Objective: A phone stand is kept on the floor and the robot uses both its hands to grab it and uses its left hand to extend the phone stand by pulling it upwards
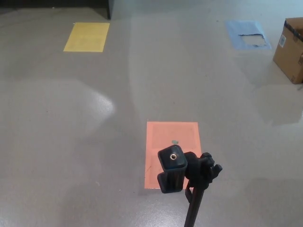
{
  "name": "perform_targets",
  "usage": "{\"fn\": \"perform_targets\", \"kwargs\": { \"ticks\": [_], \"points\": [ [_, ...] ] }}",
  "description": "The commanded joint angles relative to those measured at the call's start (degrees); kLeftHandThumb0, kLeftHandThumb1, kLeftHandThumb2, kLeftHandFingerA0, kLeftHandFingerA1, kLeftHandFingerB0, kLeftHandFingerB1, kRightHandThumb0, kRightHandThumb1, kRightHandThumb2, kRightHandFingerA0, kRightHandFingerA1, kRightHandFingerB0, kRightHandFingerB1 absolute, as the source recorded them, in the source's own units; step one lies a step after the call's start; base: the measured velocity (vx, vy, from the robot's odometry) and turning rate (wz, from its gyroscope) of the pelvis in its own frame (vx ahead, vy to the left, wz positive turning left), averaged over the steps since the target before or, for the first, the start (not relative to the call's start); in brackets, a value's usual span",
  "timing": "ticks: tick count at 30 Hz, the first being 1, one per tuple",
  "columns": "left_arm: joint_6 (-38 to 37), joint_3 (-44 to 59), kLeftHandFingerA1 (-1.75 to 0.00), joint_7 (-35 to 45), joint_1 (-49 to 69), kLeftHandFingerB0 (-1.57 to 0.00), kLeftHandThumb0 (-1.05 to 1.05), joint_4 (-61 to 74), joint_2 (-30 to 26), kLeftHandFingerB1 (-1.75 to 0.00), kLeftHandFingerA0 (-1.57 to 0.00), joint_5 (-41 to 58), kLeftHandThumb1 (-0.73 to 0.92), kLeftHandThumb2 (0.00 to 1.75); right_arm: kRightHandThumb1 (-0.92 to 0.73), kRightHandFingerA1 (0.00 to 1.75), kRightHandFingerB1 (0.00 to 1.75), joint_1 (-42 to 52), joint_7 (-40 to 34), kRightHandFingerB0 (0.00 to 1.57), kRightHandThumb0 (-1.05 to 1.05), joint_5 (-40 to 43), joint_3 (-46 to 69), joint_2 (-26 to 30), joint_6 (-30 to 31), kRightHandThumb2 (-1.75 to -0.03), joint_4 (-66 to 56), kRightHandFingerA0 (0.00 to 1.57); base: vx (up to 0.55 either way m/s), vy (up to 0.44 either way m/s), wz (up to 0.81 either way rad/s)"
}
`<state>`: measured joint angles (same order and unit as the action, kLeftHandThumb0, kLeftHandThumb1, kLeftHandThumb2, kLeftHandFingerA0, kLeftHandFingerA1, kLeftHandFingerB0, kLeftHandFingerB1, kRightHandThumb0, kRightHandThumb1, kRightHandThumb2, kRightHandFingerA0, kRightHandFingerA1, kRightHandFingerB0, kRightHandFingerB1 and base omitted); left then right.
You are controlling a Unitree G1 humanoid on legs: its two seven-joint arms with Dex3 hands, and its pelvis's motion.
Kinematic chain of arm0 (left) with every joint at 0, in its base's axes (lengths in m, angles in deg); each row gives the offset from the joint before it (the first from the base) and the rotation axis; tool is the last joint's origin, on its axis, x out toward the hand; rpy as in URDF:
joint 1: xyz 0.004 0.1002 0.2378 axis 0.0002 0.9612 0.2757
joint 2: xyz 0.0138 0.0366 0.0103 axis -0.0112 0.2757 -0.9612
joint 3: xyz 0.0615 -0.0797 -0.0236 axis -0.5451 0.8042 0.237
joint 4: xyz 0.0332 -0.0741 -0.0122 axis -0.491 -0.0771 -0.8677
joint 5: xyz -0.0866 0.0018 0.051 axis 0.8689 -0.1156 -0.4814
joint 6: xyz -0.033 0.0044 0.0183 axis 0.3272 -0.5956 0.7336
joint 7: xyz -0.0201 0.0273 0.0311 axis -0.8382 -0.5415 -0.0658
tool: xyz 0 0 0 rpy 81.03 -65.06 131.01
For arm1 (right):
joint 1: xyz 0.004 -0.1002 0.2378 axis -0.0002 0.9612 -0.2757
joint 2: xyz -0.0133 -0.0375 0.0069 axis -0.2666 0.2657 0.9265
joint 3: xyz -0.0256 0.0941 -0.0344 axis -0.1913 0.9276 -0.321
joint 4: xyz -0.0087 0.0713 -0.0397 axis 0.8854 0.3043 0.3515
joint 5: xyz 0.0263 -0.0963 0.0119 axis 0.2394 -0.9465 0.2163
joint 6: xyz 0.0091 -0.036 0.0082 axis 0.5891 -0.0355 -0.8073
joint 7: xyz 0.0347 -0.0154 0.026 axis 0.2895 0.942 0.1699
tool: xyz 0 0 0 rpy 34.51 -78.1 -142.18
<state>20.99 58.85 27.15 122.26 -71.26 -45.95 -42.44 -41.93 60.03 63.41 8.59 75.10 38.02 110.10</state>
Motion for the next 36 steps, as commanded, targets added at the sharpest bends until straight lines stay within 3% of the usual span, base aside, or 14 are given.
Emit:
{"fn": "perform_targets", "kwargs": {
  "ticks": [1, 5, 6, 7, 8, 9, 12, 14, 16, 17, 22, 28, 30, 36],
  "points": [
    [-29.59, 5.34, -0.42, 2.23, 9.72, -0.42, -0.73, 13.77, 2.3, -0.34, -0.44, 9.58, 0.81, 0.65, -0.52, 0.47, 0.22, 10.77, -4.94, 0.0, -0.78, -5.64, 2.18, 6.99, -22.42, -0.95, -15.85, 0.01, 0.0, 0.0, 0.0],
    [-29.04, 5.0, -0.42, 3.18, 11.19, -0.42, -0.73, 15.12, 2.61, -0.34, -0.43, 10.01, 0.81, 0.65, -0.52, 0.47, 0.22, 11.37, -6.46, 0.0, -0.78, -6.43, 2.37, 7.27, -23.83, -0.95, -14.4, 0.01, 0.0, 0.0, 0.0],
    [-29.01, 4.9, -0.56, 3.47, 11.48, -0.28, -0.71, 15.21, 2.53, -0.46, -0.4, 10.07, 0.66, 1.06, -0.53, 0.42, 0.21, 12.26, -6.16, 0.0, -0.78, -6.04, 2.5, 7.22, -23.6, -0.96, -14.78, 0.0, 0.0, 0.0, 0.0],
    [-29.08, 4.98, -0.56, 3.66, 11.44, -0.28, -0.71, 15.1, 2.39, -0.46, -0.4, 10.1, 0.66, 1.06, -0.53, 0.42, 0.21, 13.0, -5.6, 0.0, -0.78, -5.51, 2.55, 7.09, -23.06, -0.96, -15.46, 0.0, 0.0, 0.0, 0.0],
    [-29.26, 4.97, -0.41, 3.43, 11.43, -0.41, -0.72, 15.37, 2.4, -0.34, -0.42, 9.76, 0.81, 0.65, -0.52, 0.53, 0.23, 12.82, -6.44, 0.0, -0.78, -5.4, 2.88, 6.81, -24.88, -0.96, -14.6, 0.01, 0.0, 0.0, 0.0],
    [-28.9, 5.01, -0.39, 3.36, 11.65, -0.4, -0.72, 16.17, 2.46, -0.34, -0.42, 9.79, 0.81, 0.65, -0.52, 0.45, 0.19, 12.32, -6.31, 0.02, -0.8, -4.24, 3.15, 6.36, -26.19, -0.95, -13.49, 0.01, 0.0, 0.0, 0.0],
    [-27.65, 4.97, -0.39, 3.44, 11.83, -0.4, -0.72, 18.25, 2.44, -0.33, -0.41, 9.9, 0.81, 0.65, -0.53, 0.43, 0.21, 11.77, -5.76, 0.0, -0.77, -2.21, 3.83, 5.86, -28.64, -0.96, -11.88, 0.0, 0.0, 0.0, 0.0],
    [-26.09, 5.22, -0.37, 2.64, 10.76, -0.39, -0.7, 22.06, 2.36, -0.32, -0.39, 9.79, 0.81, 0.65, -0.58, 0.35, 0.13, 11.16, -3.79, 0.0, -0.9, -0.54, 4.23, 5.71, -26.41, -0.98, -15.6, 0.0, 0.0, 0.0, 0.0],
    [-24.22, 5.53, -0.37, 2.23, 10.45, -0.38, -0.71, 24.71, 2.18, -0.32, -0.39, 9.55, 0.81, 0.65, -0.56, 0.34, 0.17, 10.4, -2.51, 0.0, -0.86, -0.08, 4.14, 5.86, -24.82, -0.98, -17.29, 0.0, 0.0, 0.0, 0.0],
    [-22.52, 5.79, -0.37, 1.92, 9.84, -0.35, -0.74, 26.93, 1.7, -0.31, -0.36, 8.8, 0.82, 0.66, -0.6, 0.28, 0.08, 8.86, -1.77, 0.0, -0.95, 0.31, 3.98, 5.96, -24.16, -0.97, -16.96, 0.01, 0.0, 0.0, 0.0],
    [-15.46, 4.95, -0.34, 0.58, 4.89, -0.31, -0.78, 35.79, 1.48, -0.31, -0.33, 5.23, 0.82, 0.65, -0.56, 0.35, 0.07, 3.41, 3.23, 0.0, -0.84, 5.79, 3.67, 6.38, -21.95, -0.93, -16.09, 0.01, 0.0, 0.0, 0.0],
    [-7.49, -0.44, -0.32, 0.98, -0.87, -0.3, -0.81, 44.0, 2.94, -0.31, -0.32, 3.11, 0.8, 0.65, -0.53, 0.46, 0.1, -3.98, 2.24, 0.05, -0.83, 2.41, 2.64, 5.49, -19.98, -0.93, -15.47, 0.05, 0.0, 0.0, 0.0],
    [-4.81, -3.21, -0.33, 1.02, -3.55, -0.3, -0.8, 46.01, 3.58, -0.31, -0.33, 2.26, 0.79, 0.64, -0.51, 0.53, 0.19, -6.02, 2.47, 0.0, -0.78, 1.14, 1.54, 4.92, -18.46, -0.93, -15.88, 0.0, 0.0, 0.0, 0.0],
    [3.81, -11.96, -0.31, 0.51, -9.13, -0.25, -0.78, 51.77, 5.84, -0.29, -0.27, -2.0, 0.8, 0.64, -0.5, 0.58, 0.22, -9.61, 2.98, 0.0, -0.77, -1.83, -1.88, 3.71, -14.56, -0.93, -17.08, 0.01, 0.0, 0.0, 0.0]
  ]
}}
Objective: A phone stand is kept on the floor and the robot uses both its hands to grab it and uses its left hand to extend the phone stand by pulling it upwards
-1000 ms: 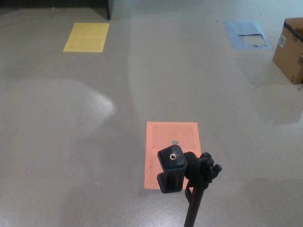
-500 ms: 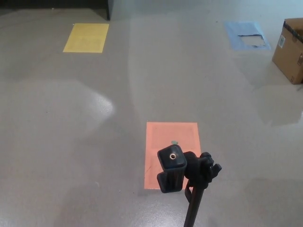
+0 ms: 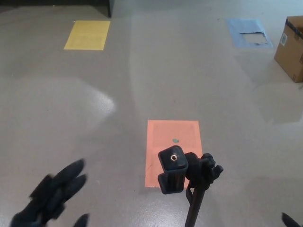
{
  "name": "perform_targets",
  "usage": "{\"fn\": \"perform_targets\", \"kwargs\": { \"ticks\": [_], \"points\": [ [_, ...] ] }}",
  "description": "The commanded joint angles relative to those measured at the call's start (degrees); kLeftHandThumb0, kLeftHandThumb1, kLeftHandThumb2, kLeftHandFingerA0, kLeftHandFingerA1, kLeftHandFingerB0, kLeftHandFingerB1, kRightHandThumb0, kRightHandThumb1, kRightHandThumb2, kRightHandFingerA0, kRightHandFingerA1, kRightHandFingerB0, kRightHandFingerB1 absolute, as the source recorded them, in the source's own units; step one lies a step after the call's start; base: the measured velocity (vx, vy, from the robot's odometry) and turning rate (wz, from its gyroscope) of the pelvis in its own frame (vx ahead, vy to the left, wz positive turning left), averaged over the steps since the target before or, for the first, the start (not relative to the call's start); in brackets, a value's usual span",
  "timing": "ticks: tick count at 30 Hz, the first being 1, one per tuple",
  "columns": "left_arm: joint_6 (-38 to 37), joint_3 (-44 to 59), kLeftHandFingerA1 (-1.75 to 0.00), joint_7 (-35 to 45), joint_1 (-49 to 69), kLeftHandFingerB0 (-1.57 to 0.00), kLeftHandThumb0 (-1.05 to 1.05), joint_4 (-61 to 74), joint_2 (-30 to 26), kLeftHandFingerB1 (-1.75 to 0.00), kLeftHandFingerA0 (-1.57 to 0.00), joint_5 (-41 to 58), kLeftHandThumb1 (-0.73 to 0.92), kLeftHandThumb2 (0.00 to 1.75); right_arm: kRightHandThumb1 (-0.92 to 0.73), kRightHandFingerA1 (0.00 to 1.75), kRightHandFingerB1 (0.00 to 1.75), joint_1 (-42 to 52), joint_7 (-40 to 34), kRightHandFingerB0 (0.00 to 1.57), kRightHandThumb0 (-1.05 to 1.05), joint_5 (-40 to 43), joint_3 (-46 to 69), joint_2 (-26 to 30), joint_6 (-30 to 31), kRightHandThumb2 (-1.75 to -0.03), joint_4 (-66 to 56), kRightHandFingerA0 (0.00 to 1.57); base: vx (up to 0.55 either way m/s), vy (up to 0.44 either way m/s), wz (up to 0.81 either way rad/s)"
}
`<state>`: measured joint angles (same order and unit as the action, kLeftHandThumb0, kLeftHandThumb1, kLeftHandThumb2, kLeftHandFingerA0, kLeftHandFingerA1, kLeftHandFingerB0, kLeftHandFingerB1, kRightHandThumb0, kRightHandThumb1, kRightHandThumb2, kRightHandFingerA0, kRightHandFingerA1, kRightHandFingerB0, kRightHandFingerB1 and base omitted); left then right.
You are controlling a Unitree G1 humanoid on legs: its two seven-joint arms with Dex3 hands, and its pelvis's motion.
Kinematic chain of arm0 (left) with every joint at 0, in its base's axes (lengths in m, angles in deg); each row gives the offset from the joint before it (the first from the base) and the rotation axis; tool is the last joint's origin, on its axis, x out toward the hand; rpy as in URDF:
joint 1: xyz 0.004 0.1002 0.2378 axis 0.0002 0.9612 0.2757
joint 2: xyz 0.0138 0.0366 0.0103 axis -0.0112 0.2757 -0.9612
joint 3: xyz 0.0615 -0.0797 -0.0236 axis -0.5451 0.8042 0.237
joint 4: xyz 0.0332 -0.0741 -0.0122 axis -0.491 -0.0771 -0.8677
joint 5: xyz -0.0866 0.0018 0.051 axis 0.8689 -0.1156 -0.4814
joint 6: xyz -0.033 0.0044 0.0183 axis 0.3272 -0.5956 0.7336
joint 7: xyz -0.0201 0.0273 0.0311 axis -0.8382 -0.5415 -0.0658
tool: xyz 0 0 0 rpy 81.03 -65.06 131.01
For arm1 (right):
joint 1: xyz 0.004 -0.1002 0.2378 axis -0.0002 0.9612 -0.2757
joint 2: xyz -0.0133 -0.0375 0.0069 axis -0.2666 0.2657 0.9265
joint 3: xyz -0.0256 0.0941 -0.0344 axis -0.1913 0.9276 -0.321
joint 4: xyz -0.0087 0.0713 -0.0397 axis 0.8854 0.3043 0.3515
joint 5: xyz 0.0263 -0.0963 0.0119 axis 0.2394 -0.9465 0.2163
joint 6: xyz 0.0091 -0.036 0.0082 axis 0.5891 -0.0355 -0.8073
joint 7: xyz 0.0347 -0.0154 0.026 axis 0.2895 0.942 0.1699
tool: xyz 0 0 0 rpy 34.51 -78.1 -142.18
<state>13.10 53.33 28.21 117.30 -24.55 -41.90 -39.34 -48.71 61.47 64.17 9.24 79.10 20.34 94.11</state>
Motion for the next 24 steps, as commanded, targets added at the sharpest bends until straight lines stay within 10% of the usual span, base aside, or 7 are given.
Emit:
{"fn": "perform_targets", "kwargs": {
  "ticks": [1, 5, 6, 7, 15, 16, 24],
  "points": [
    [12.31, -7.11, -0.31, -0.52, -4.61, -0.25, -0.78, 5.39, 1.97, -0.29, -0.27, -5.31, 0.8, 0.64, -0.5, 0.58, 0.22, -3.08, 1.51, 0.0, -0.77, -2.85, -2.8, -0.31, 3.37, -0.93, -1.12, 0.01, 0.0, 0.0, 0.0],
    [17.63, -13.86, -0.31, -0.21, -6.84, -0.19, -0.78, 7.69, 4.22, -0.28, -0.22, -5.3, 0.78, 0.64, -0.51, 0.57, 0.23, -5.57, 0.78, 0.0, -0.79, -4.34, -4.95, -1.6, 4.08, -0.93, -0.15, 0.0, 0.0, 0.0, 0.0],
    [19.17, -15.28, -0.49, 0.26, -7.31, 0.0, -0.38, 8.09, 4.13, -0.48, 0.0, -6.07, 0.41, 1.03, -0.51, 0.56, 0.23, -6.06, 0.97, 0.0, -0.79, -4.29, -5.45, -1.86, 4.37, -0.93, -0.06, 0.0, 0.0, 0.0, 0.0],
    [21.16, -16.82, -0.46, 0.99, -7.68, 0.0, -0.85, 8.67, 3.86, -0.34, -0.1, -6.61, 0.65, 1.03, -0.51, 0.56, 0.23, -6.69, 1.26, 0.0, -0.78, -4.0, -5.95, -2.12, 4.29, -0.92, 0.35, 0.0, 0.0, 0.0, 0.0],
    [28.88, -25.78, -0.08, 4.49, -5.44, 0.0, -0.93, 10.37, 0.93, -0.06, 0.0, -3.59, 0.69, 1.06, -0.65, 0.59, 0.31, -9.92, -0.96, 0.0, -0.8, -7.43, -9.01, -4.26, 6.28, -0.61, 2.82, 0.03, 0.0, 0.0, 0.0],
    [28.41, -26.86, -0.08, 4.33, -4.81, 0.0, -0.93, 9.71, 1.0, -0.05, 0.0, -3.6, 0.7, 1.06, -0.5, 0.57, 0.23, -10.46, -1.35, 0.0, -0.78, -7.94, -9.34, -4.43, 6.14, -0.93, 3.72, 0.07, 0.0, 0.0, 0.0],
    [33.53, -27.47, 0.0, 4.39, -6.0, 0.0, -0.99, 8.72, 0.85, -0.03, 0.0, 0.89, 0.72, 1.04, -0.51, 0.52, 0.25, -14.33, -1.9, 0.0, -0.8, -8.25, -11.08, -5.89, 6.02, -0.96, 8.13, 0.0, 0.0, 0.0, 0.0]
  ]
}}
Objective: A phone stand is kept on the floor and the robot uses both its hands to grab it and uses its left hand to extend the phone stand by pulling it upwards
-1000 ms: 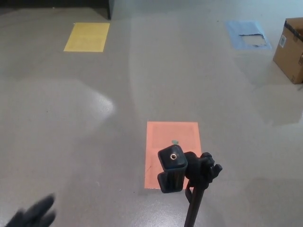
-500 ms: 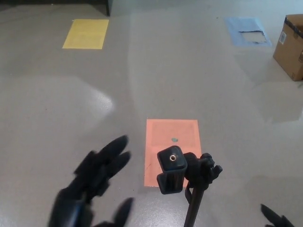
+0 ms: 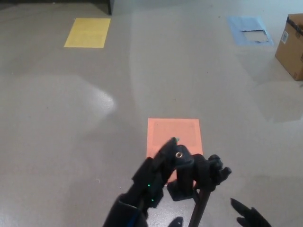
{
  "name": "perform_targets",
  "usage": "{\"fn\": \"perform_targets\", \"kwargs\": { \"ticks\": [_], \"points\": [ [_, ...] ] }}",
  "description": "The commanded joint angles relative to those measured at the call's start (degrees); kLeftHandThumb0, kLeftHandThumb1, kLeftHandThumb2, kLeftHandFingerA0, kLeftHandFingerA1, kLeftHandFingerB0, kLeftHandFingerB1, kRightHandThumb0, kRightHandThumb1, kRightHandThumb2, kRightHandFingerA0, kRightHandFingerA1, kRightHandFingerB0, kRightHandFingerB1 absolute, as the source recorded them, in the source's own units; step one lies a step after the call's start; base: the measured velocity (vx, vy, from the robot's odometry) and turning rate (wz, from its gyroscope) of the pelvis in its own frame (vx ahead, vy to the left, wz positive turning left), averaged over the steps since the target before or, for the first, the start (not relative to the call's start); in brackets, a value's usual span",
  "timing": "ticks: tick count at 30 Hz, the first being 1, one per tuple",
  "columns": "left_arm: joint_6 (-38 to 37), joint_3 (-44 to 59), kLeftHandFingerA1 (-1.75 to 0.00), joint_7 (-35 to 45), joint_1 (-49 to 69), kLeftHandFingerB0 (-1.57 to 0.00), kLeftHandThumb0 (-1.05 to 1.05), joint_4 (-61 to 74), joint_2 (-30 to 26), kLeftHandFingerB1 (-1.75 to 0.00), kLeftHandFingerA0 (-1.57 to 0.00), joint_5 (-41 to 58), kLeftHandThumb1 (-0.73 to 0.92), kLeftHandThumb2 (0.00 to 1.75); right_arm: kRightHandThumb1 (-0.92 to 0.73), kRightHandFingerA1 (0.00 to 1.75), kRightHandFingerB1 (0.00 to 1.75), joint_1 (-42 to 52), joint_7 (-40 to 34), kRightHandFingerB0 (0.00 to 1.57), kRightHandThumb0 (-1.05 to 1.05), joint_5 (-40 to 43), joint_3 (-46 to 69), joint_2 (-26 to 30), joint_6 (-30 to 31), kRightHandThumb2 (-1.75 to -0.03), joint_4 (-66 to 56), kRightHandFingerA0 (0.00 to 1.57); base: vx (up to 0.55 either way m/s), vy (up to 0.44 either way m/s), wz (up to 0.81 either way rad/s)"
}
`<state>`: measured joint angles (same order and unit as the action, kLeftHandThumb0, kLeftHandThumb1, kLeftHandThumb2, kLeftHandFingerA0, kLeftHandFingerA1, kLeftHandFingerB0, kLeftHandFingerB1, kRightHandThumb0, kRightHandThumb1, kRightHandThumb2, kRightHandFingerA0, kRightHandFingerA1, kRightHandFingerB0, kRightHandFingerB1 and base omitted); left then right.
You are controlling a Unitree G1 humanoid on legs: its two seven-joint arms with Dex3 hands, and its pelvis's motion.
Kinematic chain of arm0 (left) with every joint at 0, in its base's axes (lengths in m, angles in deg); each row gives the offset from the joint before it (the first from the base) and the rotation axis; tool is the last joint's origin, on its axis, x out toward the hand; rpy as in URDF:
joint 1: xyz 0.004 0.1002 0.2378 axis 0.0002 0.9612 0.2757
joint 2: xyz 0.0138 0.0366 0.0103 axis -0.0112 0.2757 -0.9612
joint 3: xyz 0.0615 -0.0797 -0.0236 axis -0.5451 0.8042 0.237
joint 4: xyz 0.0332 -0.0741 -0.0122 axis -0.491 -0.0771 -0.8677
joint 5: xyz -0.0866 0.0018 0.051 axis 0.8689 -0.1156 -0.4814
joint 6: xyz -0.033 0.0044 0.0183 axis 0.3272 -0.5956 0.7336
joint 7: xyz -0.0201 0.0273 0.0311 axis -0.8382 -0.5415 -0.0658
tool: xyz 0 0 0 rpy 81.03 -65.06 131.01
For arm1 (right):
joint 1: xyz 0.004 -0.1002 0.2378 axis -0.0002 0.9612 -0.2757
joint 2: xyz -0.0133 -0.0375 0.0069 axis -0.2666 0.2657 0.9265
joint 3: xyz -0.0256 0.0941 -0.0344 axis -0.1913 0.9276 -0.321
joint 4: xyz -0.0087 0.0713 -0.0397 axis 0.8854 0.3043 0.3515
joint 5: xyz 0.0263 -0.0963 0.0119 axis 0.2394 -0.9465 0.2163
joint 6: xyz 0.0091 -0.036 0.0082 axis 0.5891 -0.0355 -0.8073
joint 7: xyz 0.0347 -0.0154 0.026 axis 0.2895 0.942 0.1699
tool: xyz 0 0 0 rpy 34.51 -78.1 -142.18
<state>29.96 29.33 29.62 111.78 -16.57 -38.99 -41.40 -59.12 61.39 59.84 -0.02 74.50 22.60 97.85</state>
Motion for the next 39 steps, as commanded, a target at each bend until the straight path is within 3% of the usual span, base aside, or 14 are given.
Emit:
{"fn": "perform_targets", "kwargs": {
  "ticks": [1, 10, 15, 17, 18, 20, 21, 24, 25, 29, 32, 37, 38, 39],
  "points": [
    [17.49, -3.24, 0.0, 2.75, -0.74, 0.0, -1.02, 0.62, -1.83, -0.05, 0.0, 3.34, 0.74, 1.04, -0.5, 0.52, 0.24, -4.08, -1.64, 0.0, -0.79, -3.76, -1.91, -1.53, 3.95, -0.93, 4.23, 0.0, 0.0, 0.0, 0.0],
    [19.26, 4.88, 0.0, -1.23, -6.63, 0.0, -1.04, -9.77, 3.62, -0.01, 0.0, 8.95, 0.69, 0.98, -0.67, 0.62, 0.33, -8.32, -2.62, 0.0, -0.82, -7.43, -3.85, -3.81, 9.97, -0.6, 3.95, 0.02, 0.0, 0.0, 0.0],
    [19.66, 10.72, -0.02, -3.81, -9.82, 0.0, -0.97, -16.55, 8.92, 0.0, 0.0, 13.32, 0.65, 0.95, -0.68, 0.64, 0.34, -11.25, -3.17, 0.0, -0.83, -8.37, -4.98, -4.73, 11.4, -0.61, 7.83, 0.04, 0.0, 0.0, 0.0],
    [19.67, 12.46, -0.04, -5.02, -10.83, 0.0, -0.95, -17.9, 10.89, 0.0, 0.0, 14.13, 0.63, 0.93, -0.54, 0.61, 0.26, -11.87, -3.46, 0.03, -0.84, -8.73, -5.34, -5.07, 12.09, -0.94, 8.5, 0.08, 0.0, 0.0, 0.0],
    [19.9, 13.56, -0.09, -5.71, -11.72, 0.0, -0.9, -18.68, 11.91, -0.04, 0.0, 13.92, 0.61, 0.94, -0.69, 0.65, 0.37, -12.41, -3.86, 0.0, -0.84, -8.76, -5.58, -5.27, 11.73, -0.61, 9.36, 0.07, 0.0, 0.0, 0.0],
    [19.82, 16.24, -0.1, -7.73, -13.06, 0.0, -0.85, -20.44, 15.1, -0.03, -0.01, 15.28, 0.56, 0.89, -0.53, 0.64, 0.32, -12.79, -3.98, 0.02, -0.82, -8.37, -6.04, -6.02, 11.65, -0.93, 10.46, 0.09, 0.0, 0.0, 0.0],
    [20.21, 18.32, -0.34, -10.15, -14.36, 0.0, -0.68, -21.32, 17.72, -0.17, -0.01, 16.88, 0.48, 0.87, -0.68, 0.7, 0.41, -13.44, -4.53, 0.0, -0.83, -8.25, -6.35, -6.4, 10.57, -0.6, 11.82, 0.08, 0.0, 0.0, 0.0],
    [21.27, 21.67, -0.4, -13.74, -17.34, 0.0, -0.62, -22.7, 20.99, -0.2, 0.0, 20.22, 0.45, 0.85, -0.67, 0.69, 0.44, -14.49, -5.86, 0.01, -0.85, -8.52, -6.81, -6.97, 9.75, -0.61, 13.85, 0.09, 0.0, 0.0, 0.0],
    [21.69, 22.61, -0.47, -14.82, -18.02, 0.0, -0.6, -22.91, 21.83, -0.26, 0.0, 21.45, 0.57, 0.58, -0.67, 0.69, 0.45, -14.59, -6.17, 0.01, -0.84, -8.73, -6.96, -7.09, 9.78, -0.61, 14.12, 0.08, 0.0, 0.0, 0.0],
    [24.14, 26.28, -0.17, -19.31, -21.86, 0.0, -0.69, -23.94, 24.24, 0.0, -0.03, 26.17, 0.4, 0.73, -0.68, 0.65, 0.42, -14.25, -6.58, 0.01, -0.84, -9.97, -7.97, -7.76, 11.92, -0.61, 13.36, 0.08, 0.0, 0.0, 0.0],
    [30.75, 26.61, -0.07, -19.58, -22.56, 0.0, -0.65, -21.77, 24.26, -0.05, 0.0, 31.36, 0.38, 0.72, -0.53, 0.63, 0.33, -14.39, -6.62, 0.02, -0.83, -10.12, -8.2, -8.01, 12.58, -0.93, 13.64, 0.09, 0.0, 0.0, 0.0],
    [37.72, 21.68, -0.05, -17.15, -19.48, 0.0, -0.67, -16.05, 21.74, 0.0, 0.0, 34.26, 0.4, 0.69, -0.69, 0.78, 0.43, -14.21, -6.46, 0.0, -0.85, -9.64, -8.04, -7.65, 11.71, -0.61, 13.09, 0.0, 0.0, 0.0, 0.0],
    [38.59, 19.88, -0.03, -16.17, -18.61, 0.0, -0.71, -14.56, 20.49, 0.0, 0.0, 34.18, 0.43, 0.72, -0.54, 0.69, 0.38, -14.31, -6.48, 0.01, -0.9, -9.38, -7.96, -7.42, 10.79, -0.98, 13.63, 0.04, 0.0, 0.0, 0.0],
    [39.1, 18.09, -0.03, -15.28, -17.57, 0.0, -0.71, -13.2, 19.56, 0.0, 0.0, 33.79, 0.43, 0.72, -0.54, 0.69, 0.38, -14.3, -6.59, 0.01, -0.9, -9.18, -7.9, -7.16, 9.8, -0.98, 14.32, 0.04, 0.0, 0.0, 0.0]
  ]
}}
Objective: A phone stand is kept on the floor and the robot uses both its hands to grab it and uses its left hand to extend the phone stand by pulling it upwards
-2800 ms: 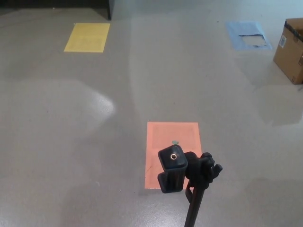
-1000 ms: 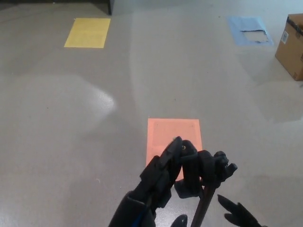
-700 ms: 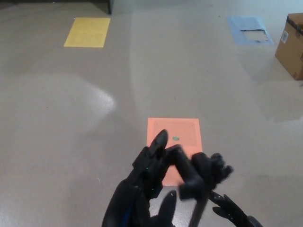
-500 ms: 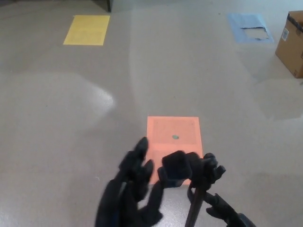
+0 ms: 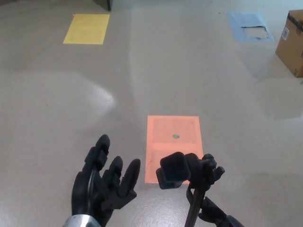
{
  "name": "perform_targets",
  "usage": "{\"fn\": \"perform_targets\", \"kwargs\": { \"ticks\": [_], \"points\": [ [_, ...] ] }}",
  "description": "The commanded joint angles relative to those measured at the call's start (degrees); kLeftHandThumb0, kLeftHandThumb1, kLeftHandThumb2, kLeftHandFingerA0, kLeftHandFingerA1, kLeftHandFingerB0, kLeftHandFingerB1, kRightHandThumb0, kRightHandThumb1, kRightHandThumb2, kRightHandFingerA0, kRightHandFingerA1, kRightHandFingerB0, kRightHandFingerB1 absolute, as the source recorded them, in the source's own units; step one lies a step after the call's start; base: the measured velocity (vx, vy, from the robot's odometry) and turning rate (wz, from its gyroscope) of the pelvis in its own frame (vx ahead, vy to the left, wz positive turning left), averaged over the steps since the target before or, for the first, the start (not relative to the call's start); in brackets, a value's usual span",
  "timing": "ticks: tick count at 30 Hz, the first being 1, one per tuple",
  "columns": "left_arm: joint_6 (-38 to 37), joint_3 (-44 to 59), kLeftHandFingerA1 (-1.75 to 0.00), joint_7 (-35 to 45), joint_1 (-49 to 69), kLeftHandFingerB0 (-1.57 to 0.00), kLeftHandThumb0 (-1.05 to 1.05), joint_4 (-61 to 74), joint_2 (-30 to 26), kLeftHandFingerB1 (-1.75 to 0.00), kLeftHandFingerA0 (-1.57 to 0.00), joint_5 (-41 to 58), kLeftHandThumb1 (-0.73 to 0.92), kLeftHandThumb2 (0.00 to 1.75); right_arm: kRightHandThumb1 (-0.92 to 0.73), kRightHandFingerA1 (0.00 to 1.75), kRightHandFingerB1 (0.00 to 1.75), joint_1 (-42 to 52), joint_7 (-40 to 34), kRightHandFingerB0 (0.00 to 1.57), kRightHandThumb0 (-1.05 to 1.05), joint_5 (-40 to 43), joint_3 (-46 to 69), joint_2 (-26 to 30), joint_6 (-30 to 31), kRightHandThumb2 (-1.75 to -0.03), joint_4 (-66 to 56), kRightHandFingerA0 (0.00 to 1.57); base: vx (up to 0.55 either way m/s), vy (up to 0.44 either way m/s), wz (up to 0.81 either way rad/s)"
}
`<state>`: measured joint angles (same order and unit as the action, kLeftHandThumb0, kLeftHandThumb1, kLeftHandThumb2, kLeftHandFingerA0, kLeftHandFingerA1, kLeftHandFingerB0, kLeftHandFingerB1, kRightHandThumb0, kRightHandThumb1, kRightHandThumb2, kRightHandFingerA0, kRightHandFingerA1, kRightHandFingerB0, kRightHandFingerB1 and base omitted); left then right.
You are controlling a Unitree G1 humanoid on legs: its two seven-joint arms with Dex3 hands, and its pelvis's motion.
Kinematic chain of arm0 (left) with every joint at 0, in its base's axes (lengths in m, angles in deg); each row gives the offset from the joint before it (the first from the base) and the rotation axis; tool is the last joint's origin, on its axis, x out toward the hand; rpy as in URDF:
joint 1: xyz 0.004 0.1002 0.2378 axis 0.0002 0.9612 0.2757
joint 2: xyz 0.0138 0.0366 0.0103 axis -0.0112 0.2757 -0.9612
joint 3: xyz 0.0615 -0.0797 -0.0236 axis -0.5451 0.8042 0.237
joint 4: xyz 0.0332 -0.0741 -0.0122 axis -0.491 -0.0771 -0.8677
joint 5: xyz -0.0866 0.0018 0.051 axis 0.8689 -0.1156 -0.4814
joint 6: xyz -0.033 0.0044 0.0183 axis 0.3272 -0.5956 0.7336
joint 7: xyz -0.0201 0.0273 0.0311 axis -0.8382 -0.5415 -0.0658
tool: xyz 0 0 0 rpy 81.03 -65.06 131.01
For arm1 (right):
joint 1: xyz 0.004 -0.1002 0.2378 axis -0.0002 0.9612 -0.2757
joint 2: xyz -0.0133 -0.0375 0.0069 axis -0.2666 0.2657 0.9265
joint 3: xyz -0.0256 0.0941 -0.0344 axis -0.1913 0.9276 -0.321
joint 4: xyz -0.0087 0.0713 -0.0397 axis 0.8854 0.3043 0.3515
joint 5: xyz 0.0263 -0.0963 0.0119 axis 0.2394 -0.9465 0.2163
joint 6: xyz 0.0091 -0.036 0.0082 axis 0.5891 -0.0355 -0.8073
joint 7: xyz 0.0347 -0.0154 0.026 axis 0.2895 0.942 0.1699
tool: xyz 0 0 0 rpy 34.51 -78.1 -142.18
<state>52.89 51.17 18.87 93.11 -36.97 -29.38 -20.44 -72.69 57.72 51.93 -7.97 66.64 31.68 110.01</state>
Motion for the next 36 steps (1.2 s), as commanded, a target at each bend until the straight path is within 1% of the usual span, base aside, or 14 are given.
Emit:
{"fn": "perform_targets", "kwargs": {
  "ticks": [1, 4, 5, 16, 17, 18, 22, 27, 28, 29, 30, 32, 35, 36],
  "points": [
    [16.68, -5.41, -0.04, -4.08, 2.13, 0.0, -0.7, 8.7, 8.96, 0.0, 0.0, 12.57, 0.43, 0.72, -0.53, 0.65, 0.39, -0.59, -2.92, 0.03, -0.87, -1.18, 0.03, 0.71, 0.71, -0.93, 2.43, 0.04, 0.0, 0.0, 0.0],
    [16.98, -8.07, -0.08, -3.13, 3.48, 0.0, -0.65, 10.73, 7.11, 0.0, -0.03, 12.33, 0.38, 0.7, -0.66, 0.68, 0.46, -0.81, -2.44, 0.0, -0.84, 0.14, 0.43, -0.01, 1.02, -0.6, 3.5, 0.05, 0.0, 0.0, 0.0],
    [17.0, -8.82, -0.06, -2.89, 4.06, 0.0, -0.67, 11.38, 6.58, 0.0, -0.02, 12.39, 0.39, 0.7, -0.31, 0.54, 0.53, -0.71, -2.34, 0.0, -0.41, 0.28, 0.47, -0.2, 1.5, -0.94, 3.47, 0.01, 0.0, 0.0, 0.0],
    [20.25, -11.25, 0.0, -0.72, 10.25, 0.0, -0.68, 16.27, 1.46, -0.05, 0.0, 16.93, 0.44, 0.74, -0.62, 0.68, 0.46, -1.9, -3.15, 0.01, -0.82, -1.44, -0.71, 1.15, -1.03, -0.66, 5.59, 0.01, 0.0, 0.0, 0.0],
    [20.62, -11.19, 0.0, -0.31, 10.63, 0.0, -0.68, 16.36, 0.98, -0.06, 0.0, 17.28, 0.44, 0.74, -0.38, 0.57, 0.55, -1.87, -3.45, 0.0, -0.43, -1.47, -0.78, 1.23, -1.44, -1.0, 5.82, 0.02, 0.0, 0.0, 0.0],
    [20.94, -11.06, -0.06, 0.8, 11.45, 0.0, -0.61, 16.24, 0.03, -0.15, 0.0, 17.81, 0.39, 0.74, -0.52, 0.65, 0.51, -1.92, -3.73, 0.0, -0.83, -2.33, -1.23, 1.56, -0.55, -0.93, 5.76, 0.03, 0.0, 0.0, 0.0],
    [21.61, -10.58, -0.12, 2.05, 12.78, 0.0, -0.58, 16.41, -1.36, -0.2, 0.0, 18.4, 0.36, 0.74, -0.66, 0.75, 0.64, -2.63, -4.39, 0.33, -0.69, -1.18, -1.31, 1.69, -3.41, -0.6, 7.92, 0.09, 0.0, 0.0, 0.0],
    [21.14, -9.7, -0.08, 3.64, 13.66, 0.0, -0.62, 15.87, -3.12, -0.16, 0.0, 17.63, 0.37, 0.73, -0.63, 0.7, 0.53, -2.39, -2.99, 0.07, -0.67, 1.82, -0.03, 0.71, -3.84, -0.59, 8.69, 0.05, 0.0, 0.0, 0.0],
    [21.13, -9.41, -0.1, 3.62, 13.68, 0.0, -0.6, 15.75, -3.14, -0.19, -0.01, 17.73, 0.36, 0.73, -0.41, 0.56, 0.53, -2.35, -3.11, 0.0, -0.4, 1.74, 0.07, 0.52, -3.1, -0.99, 8.51, 0.02, 0.0, 0.0, 0.0],
    [21.13, -9.2, -0.1, 3.64, 13.58, 0.0, -0.59, 15.62, -3.14, -0.2, -0.02, 17.77, 0.36, 0.73, -0.6, 0.67, 0.47, -2.44, -3.19, 0.04, -0.64, 1.89, 0.21, 0.43, -3.36, -0.59, 8.74, 0.06, 0.0, 0.0, 0.0],
    [21.12, -8.97, -0.09, 3.64, 13.23, 0.0, -0.61, 15.43, -3.15, -0.19, -0.02, 17.62, 0.37, 0.74, -0.38, 0.55, 0.53, -2.68, -3.14, 0.0, -0.4, 2.38, 0.44, 0.3, -4.24, -0.97, 9.27, 0.01, 0.0, 0.0, 0.0],
    [21.31, -8.64, -0.12, 3.19, 12.7, 0.0, -0.59, 15.41, -2.98, -0.21, -0.02, 17.32, 0.36, 0.74, -0.61, 0.64, 0.44, -2.96, -2.97, 0.03, -0.7, 2.74, 0.6, 0.02, -4.39, -0.6, 9.68, 0.03, 0.0, 0.0, 0.0],
    [21.77, -7.95, -0.13, 2.53, 11.16, 0.0, -0.58, 15.46, -2.36, -0.21, -0.01, 17.33, 0.35, 0.75, -0.38, 0.54, 0.53, -3.52, -3.11, 0.0, -0.4, 1.31, -0.05, 0.27, -3.0, -0.98, 9.36, 0.01, 0.0, 0.0, 0.0],
    [21.76, -7.79, -0.11, 2.62, 10.82, 0.0, -0.59, 15.57, -2.34, -0.2, 0.0, 17.37, 0.36, 0.74, -0.5, 0.59, 0.51, -3.61, -3.32, 0.05, -0.72, 0.9, -0.3, 0.42, -3.21, -0.85, 9.33, 0.08, 0.0, 0.0, 0.0]
  ]
}}
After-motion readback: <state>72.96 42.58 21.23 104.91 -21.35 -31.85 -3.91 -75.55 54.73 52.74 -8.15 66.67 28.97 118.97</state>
